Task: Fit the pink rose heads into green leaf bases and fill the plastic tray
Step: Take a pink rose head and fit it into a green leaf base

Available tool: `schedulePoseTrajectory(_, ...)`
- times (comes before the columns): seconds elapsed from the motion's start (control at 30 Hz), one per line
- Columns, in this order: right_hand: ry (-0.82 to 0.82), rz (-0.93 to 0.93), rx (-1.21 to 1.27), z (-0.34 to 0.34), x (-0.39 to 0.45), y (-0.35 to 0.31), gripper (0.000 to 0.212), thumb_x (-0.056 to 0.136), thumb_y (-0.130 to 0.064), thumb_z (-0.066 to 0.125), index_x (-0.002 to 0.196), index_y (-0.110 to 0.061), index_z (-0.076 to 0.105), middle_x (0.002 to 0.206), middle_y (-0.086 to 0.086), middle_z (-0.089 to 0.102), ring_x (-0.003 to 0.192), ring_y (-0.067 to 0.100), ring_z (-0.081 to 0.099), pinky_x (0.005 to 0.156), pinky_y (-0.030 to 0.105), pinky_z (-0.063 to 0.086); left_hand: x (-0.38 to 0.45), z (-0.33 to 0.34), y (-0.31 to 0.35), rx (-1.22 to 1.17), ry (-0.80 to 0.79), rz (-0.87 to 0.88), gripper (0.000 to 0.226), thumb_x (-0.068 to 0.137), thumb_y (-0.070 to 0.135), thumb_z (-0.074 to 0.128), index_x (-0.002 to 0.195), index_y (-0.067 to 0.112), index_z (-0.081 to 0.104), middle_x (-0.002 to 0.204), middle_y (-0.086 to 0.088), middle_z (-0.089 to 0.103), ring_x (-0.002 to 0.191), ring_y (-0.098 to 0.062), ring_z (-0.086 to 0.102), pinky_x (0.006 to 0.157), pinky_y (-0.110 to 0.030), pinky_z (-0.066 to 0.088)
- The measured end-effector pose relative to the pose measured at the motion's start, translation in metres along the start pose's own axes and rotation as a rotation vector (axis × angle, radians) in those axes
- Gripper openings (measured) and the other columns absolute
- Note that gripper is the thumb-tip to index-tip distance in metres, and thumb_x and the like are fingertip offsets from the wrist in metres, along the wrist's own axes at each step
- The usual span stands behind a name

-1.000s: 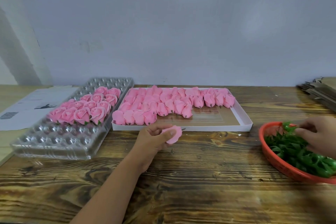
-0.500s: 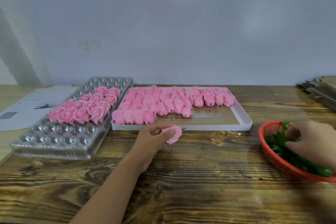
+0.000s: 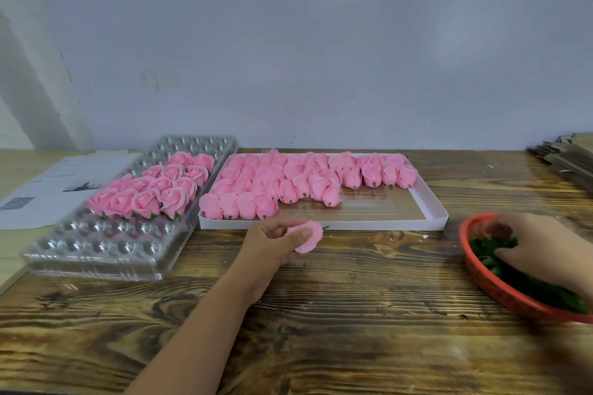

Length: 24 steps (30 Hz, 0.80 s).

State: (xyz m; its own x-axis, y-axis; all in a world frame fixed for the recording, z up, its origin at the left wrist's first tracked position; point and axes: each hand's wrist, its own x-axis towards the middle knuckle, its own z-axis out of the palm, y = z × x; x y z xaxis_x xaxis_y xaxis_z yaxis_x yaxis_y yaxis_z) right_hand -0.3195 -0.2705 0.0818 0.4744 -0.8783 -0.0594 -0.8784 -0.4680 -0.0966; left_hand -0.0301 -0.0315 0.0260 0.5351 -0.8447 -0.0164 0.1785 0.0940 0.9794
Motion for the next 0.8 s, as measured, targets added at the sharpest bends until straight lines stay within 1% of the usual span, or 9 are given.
schedulePoseTrajectory(0.17,0.033,-0.036,-0.063,0.004,0.006,0.003,0.031,0.082,-0.024,0.073,0.111,-0.027,0.066,0.111,0.001,0.07,0.101,0.02,0.065,0.084,0.029,0.05,0.001,0.0,-0.001,0.003,0.002,0.004,0.036,0.064,0.037,0.087,0.095,0.021,0.082,0.11,-0.011,0.077,0.096,-0.02,0.073,0.077,-0.031,0.061)
schedulePoseTrajectory(0.27,0.028,-0.071,-0.087,0.008,0.009,0.005,0.01,0.08,-0.022,0.073,0.082,-0.026,0.064,0.089,-0.005,0.067,0.083,0.014,0.062,0.073,0.028,0.049,0.0,0.0,-0.001,-0.008,-0.003,0.004,0.035,0.064,0.036,0.087,0.095,0.021,0.082,0.111,-0.012,0.077,0.097,-0.021,0.073,0.077,-0.031,0.062)
schedulePoseTrajectory(0.33,0.064,-0.076,-0.055,0.009,0.011,0.009,0.016,0.081,-0.022,0.074,0.072,-0.026,0.06,0.076,-0.008,0.062,0.072,0.011,0.057,0.063,0.029,0.044,0.0,0.0,0.0,-0.014,-0.009,0.008,0.034,0.065,0.035,0.087,0.095,0.021,0.082,0.111,-0.013,0.077,0.097,-0.021,0.073,0.077,-0.03,0.062)
schedulePoseTrajectory(0.4,0.09,-0.063,-0.014,0.007,0.011,0.012,0.018,0.083,-0.025,0.072,0.072,-0.027,0.058,0.073,-0.009,0.06,0.069,0.011,0.056,0.059,0.029,0.04,0.0,0.0,0.0,-0.013,-0.007,0.007,0.034,0.065,0.035,0.087,0.096,0.021,0.082,0.111,-0.013,0.077,0.097,-0.02,0.073,0.077,-0.03,0.062)
schedulePoseTrajectory(0.53,0.142,-0.051,0.047,-0.001,0.011,0.016,0.019,0.085,-0.026,0.069,0.07,-0.023,0.057,0.066,-0.004,0.061,0.063,0.013,0.057,0.054,0.032,0.042,0.001,-0.001,-0.001,-0.007,-0.01,-0.002,0.034,0.065,0.036,0.087,0.096,0.022,0.082,0.112,-0.011,0.076,0.101,-0.022,0.073,0.082,-0.033,0.061)
schedulePoseTrajectory(0.6,0.179,-0.055,0.083,-0.005,0.01,0.015,0.017,0.086,-0.028,0.069,0.076,-0.021,0.057,0.069,-0.003,0.062,0.065,0.016,0.058,0.057,0.035,0.047,0.002,-0.001,-0.001,-0.008,-0.007,-0.011,0.036,0.064,0.037,0.087,0.097,0.022,0.081,0.112,-0.01,0.076,0.103,-0.022,0.073,0.083,-0.034,0.061)
schedulePoseTrajectory(0.67,0.214,-0.049,0.141,-0.007,0.007,0.012,0.019,0.091,-0.034,0.065,0.096,-0.016,0.06,0.085,0.005,0.067,0.076,0.026,0.063,0.066,0.039,0.052,0.002,-0.001,-0.001,-0.004,-0.006,-0.012,0.037,0.063,0.038,0.087,0.096,0.023,0.082,0.112,-0.009,0.077,0.102,-0.022,0.073,0.083,-0.034,0.061)
schedulePoseTrajectory(0.73,0.267,-0.073,0.247,-0.007,0.0,0.003,0.032,0.097,-0.034,0.052,0.119,-0.012,0.057,0.107,0.019,0.069,0.097,0.038,0.064,0.079,0.042,0.05,0.001,0.0,0.0,0.003,-0.008,-0.008,0.037,0.063,0.04,0.087,0.096,0.024,0.082,0.112,-0.008,0.077,0.103,-0.022,0.072,0.084,-0.034,0.061)
schedulePoseTrajectory(0.8,0.301,-0.187,0.355,-0.006,-0.01,-0.015,0.038,0.102,-0.025,0.042,0.136,-0.012,0.052,0.128,0.019,0.062,0.12,0.037,0.056,0.096,0.041,0.042,0.001,0.0,0.0,0.009,-0.003,-0.009,0.039,0.062,0.04,0.087,0.097,0.023,0.082,0.113,-0.008,0.076,0.103,-0.022,0.072,0.083,-0.034,0.061)
